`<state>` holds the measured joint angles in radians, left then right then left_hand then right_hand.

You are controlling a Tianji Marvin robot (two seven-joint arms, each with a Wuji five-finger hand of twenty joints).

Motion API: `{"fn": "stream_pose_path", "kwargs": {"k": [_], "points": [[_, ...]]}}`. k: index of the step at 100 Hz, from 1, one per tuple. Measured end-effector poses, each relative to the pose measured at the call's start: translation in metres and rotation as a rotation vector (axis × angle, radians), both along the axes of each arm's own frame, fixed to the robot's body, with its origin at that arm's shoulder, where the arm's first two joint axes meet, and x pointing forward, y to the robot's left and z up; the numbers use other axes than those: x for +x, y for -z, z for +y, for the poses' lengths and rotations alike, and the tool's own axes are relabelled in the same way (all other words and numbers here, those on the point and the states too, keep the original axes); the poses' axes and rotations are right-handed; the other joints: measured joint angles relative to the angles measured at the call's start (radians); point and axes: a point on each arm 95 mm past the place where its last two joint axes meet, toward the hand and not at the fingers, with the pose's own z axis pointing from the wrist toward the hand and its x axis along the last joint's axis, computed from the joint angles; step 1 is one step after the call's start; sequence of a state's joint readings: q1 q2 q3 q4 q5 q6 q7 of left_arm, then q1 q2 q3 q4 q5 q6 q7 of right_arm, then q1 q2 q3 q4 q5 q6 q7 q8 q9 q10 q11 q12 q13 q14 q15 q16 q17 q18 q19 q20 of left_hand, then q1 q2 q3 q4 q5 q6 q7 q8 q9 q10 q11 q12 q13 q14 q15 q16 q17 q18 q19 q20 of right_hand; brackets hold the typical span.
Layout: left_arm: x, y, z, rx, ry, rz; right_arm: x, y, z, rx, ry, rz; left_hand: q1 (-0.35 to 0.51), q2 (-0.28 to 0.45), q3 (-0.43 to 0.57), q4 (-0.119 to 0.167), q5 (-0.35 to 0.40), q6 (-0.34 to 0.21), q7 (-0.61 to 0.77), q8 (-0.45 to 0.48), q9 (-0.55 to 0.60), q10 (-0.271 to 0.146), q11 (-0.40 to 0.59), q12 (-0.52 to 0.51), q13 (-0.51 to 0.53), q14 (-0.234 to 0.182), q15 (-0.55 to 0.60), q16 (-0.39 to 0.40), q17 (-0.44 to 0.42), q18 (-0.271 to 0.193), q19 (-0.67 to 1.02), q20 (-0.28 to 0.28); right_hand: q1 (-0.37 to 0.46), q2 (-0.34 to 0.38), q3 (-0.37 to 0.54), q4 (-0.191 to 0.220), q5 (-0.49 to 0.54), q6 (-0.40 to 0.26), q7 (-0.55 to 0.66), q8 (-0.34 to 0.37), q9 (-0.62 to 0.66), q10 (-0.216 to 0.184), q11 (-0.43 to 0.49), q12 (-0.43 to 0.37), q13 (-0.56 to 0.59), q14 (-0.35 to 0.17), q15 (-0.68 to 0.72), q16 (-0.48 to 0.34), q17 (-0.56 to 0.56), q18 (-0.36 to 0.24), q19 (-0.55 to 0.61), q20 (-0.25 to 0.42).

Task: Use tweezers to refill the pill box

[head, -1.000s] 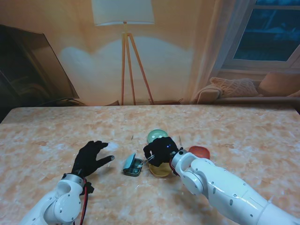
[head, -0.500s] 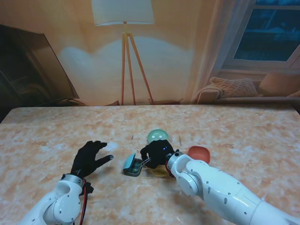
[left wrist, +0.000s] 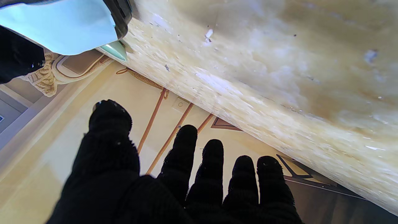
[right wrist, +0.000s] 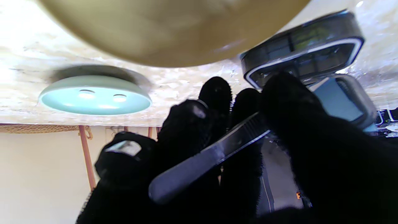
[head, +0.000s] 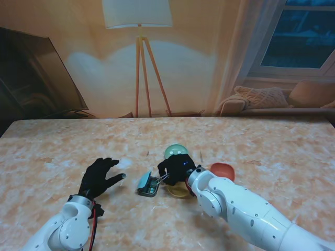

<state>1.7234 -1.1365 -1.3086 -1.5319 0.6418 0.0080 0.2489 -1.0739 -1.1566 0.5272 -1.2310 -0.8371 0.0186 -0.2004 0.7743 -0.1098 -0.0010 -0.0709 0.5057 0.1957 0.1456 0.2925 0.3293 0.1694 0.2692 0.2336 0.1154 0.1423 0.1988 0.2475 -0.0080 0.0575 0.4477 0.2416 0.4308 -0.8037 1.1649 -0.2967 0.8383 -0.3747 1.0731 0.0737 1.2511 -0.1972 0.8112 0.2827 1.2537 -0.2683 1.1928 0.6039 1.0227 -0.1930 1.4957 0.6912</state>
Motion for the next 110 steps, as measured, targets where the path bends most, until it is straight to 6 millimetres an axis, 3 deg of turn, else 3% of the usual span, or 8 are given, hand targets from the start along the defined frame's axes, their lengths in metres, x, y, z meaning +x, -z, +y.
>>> {"fn": "stream_pose_path", "kwargs": {"k": [51,110], "points": [[0.000,0.000,0.000,0.004,0.017,0.010,0.017,-0.021,-0.030,-0.034,0.106,-0.075,-0.001,0.000,-0.001,0.000,-0.001,0.000,0.000,0.000,0.000,0.000,0.000,0.000,0.000,0.000,0.000,0.000,0.000,-0.002,0.000,0.000,0.000,0.000,0.000,0.000,-0.002,0.000,0.000,0.000,-0.009,0.000,0.000,0.000,-0.008,-0.001,-0.001,0.000,-0.009,-0.001,-0.005,0.000],[0.006,-0.005,0.004,0.018,0.025,0.013,0.058,-0.017,-0.058,-0.085,0.256,-0.109,-0.001,0.000,-0.001,0.000,-0.001,0.000,0.000,0.000,0.000,0.000,0.000,0.000,0.000,0.000,0.000,0.000,0.000,-0.002,-0.005,0.000,0.000,0.003,-0.004,0.000,-0.019,0.000,0.000,0.011,-0.020,0.000,-0.002,0.000,-0.019,-0.002,-0.011,0.000,-0.017,-0.002,-0.016,0.000]]}}
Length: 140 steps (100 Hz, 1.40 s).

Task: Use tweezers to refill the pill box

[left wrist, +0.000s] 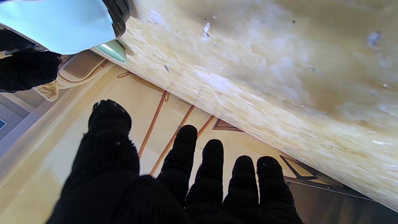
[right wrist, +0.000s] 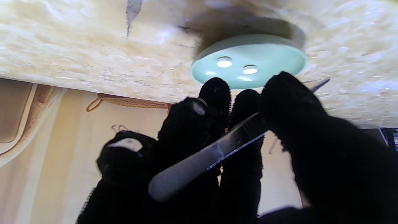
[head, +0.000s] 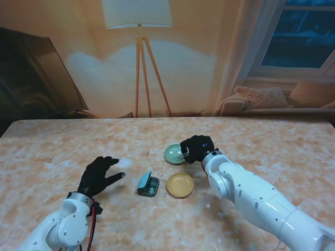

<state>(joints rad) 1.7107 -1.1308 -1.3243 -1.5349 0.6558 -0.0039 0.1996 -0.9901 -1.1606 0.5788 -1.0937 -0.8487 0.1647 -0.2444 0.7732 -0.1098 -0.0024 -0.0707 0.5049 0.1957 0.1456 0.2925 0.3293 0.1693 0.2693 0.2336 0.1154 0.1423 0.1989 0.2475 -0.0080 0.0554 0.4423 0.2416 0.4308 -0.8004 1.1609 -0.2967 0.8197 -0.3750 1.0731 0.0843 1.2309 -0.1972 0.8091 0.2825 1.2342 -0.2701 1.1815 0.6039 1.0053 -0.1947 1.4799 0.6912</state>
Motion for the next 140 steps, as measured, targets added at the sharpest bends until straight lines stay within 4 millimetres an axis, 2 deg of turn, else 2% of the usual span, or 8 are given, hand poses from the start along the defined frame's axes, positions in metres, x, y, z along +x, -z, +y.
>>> {"fn": "stream_pose_path", "kwargs": {"k": [38,69,104,140], "points": [[0.008,-0.008,0.001,0.014,0.033,0.001,0.027,0.007,-0.004,-0.030,0.048,0.013,0.000,0.000,0.000,0.000,0.000,0.000,0.000,0.000,0.000,0.000,0.000,0.000,0.000,0.000,0.000,0.000,0.000,-0.005,-0.001,0.000,0.000,0.001,-0.001,0.000,-0.009,0.000,0.000,0.002,-0.010,0.000,-0.001,0.000,-0.010,-0.001,-0.001,0.000,-0.008,-0.001,-0.009,0.000],[0.008,-0.010,0.001,0.025,0.041,-0.011,0.044,0.013,0.003,-0.054,0.054,0.036,0.000,0.000,0.000,0.000,0.000,0.000,0.000,0.000,0.000,0.000,0.000,0.000,0.000,0.000,0.000,0.000,0.000,-0.005,-0.001,0.000,0.000,0.009,-0.001,0.000,-0.020,-0.001,0.000,0.004,-0.029,0.000,-0.001,0.000,-0.029,-0.001,-0.002,0.000,-0.023,-0.003,-0.013,0.000],[0.010,-0.011,0.002,0.026,0.042,-0.014,0.055,0.021,0.013,-0.056,0.058,0.053,0.000,0.000,0.000,0.000,0.000,0.000,0.000,0.000,0.000,0.000,0.000,0.000,0.000,0.000,0.000,0.000,0.000,-0.006,-0.001,0.000,0.000,0.009,-0.001,0.000,-0.021,-0.001,0.000,0.004,-0.040,0.002,-0.011,0.000,-0.040,-0.002,-0.003,0.000,-0.035,-0.003,-0.022,0.000],[0.014,-0.012,0.002,0.023,0.044,-0.008,0.062,0.020,0.017,-0.063,0.061,0.043,0.000,0.000,0.000,0.000,0.000,0.000,0.000,0.000,0.000,0.000,0.000,0.000,0.000,0.000,0.000,0.000,0.000,-0.006,-0.001,0.000,0.000,0.010,-0.001,0.000,-0.022,-0.001,0.000,0.004,-0.041,0.002,-0.011,0.000,-0.043,-0.002,-0.003,0.000,-0.037,-0.003,-0.022,0.000]]}}
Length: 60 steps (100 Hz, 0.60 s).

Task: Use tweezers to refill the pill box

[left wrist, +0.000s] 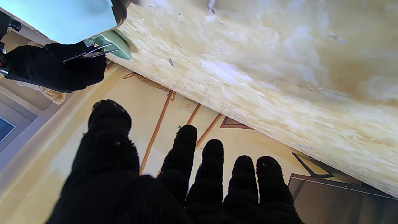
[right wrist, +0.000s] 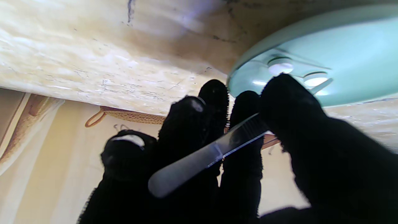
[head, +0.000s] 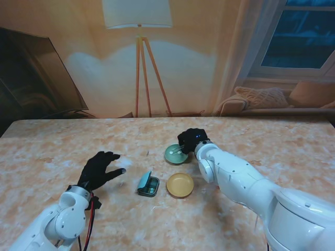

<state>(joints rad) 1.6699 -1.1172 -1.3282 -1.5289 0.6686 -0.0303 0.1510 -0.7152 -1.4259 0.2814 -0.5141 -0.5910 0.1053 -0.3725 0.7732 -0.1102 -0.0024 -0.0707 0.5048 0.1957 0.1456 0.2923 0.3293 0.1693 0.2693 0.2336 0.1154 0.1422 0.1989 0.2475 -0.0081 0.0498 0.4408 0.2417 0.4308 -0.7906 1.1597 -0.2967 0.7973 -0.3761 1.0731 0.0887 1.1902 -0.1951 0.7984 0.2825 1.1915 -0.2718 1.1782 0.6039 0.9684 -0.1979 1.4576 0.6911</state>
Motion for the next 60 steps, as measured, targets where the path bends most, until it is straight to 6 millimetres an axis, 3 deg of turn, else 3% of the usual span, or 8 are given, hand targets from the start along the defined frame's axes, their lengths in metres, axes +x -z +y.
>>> {"fn": "stream_pose_path", "kwargs": {"k": [60], "points": [[0.0018,0.0005,-0.0005,-0.003,-0.006,0.011,0.0039,0.0057,0.0033,0.004,0.000,0.026,0.000,0.000,0.000,0.000,0.000,0.000,0.000,0.000,0.000,0.000,0.000,0.000,0.000,0.000,0.000,0.000,0.000,0.000,0.000,0.000,0.000,0.003,-0.002,0.000,-0.010,-0.011,0.000,0.012,0.000,0.005,0.004,0.002,-0.001,0.001,0.000,0.000,-0.001,0.000,0.000,0.000]]}}
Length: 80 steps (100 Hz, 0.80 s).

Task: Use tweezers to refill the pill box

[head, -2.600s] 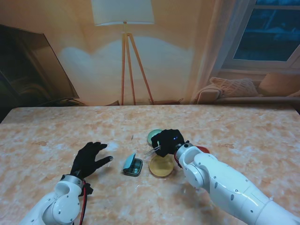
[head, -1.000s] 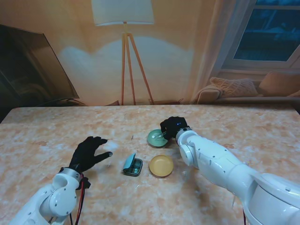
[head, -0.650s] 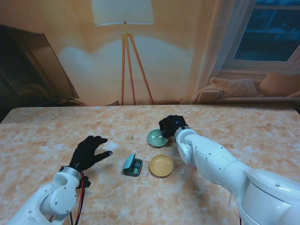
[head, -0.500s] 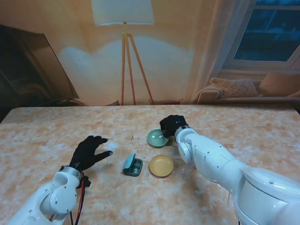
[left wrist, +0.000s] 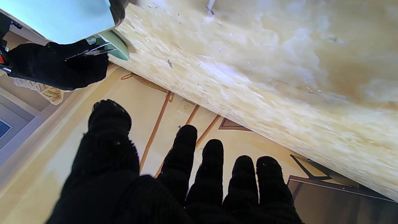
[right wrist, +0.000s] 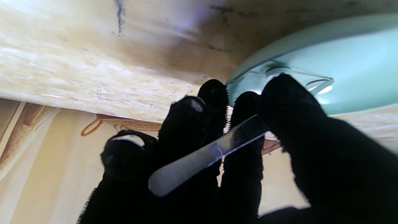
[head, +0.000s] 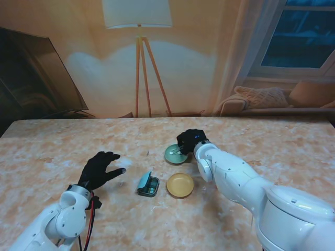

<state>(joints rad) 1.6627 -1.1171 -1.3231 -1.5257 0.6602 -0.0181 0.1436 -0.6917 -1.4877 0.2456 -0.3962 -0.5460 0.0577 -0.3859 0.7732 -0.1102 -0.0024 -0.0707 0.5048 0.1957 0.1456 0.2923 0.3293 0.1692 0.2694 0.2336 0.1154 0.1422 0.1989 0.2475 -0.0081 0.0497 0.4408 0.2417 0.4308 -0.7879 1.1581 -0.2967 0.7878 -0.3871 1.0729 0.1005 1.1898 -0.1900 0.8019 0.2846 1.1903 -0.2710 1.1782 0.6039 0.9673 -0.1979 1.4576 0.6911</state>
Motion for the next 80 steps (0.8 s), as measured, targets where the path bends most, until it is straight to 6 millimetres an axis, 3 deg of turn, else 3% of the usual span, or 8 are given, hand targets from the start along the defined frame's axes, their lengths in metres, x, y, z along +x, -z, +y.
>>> {"fn": "stream_pose_path", "kwargs": {"k": [80], "points": [[-0.0001,0.0001,-0.0003,-0.006,-0.004,-0.005,-0.0013,-0.0003,0.0004,0.026,-0.004,-0.002,0.000,0.000,0.000,0.000,0.000,0.000,0.000,0.000,0.000,0.000,0.000,0.000,0.000,0.000,0.000,0.000,0.000,0.000,0.000,0.000,0.000,-0.002,-0.013,0.000,0.049,0.002,-0.001,-0.006,0.021,0.010,0.068,0.002,0.025,0.009,0.015,0.000,0.021,0.005,0.028,0.000]]}}
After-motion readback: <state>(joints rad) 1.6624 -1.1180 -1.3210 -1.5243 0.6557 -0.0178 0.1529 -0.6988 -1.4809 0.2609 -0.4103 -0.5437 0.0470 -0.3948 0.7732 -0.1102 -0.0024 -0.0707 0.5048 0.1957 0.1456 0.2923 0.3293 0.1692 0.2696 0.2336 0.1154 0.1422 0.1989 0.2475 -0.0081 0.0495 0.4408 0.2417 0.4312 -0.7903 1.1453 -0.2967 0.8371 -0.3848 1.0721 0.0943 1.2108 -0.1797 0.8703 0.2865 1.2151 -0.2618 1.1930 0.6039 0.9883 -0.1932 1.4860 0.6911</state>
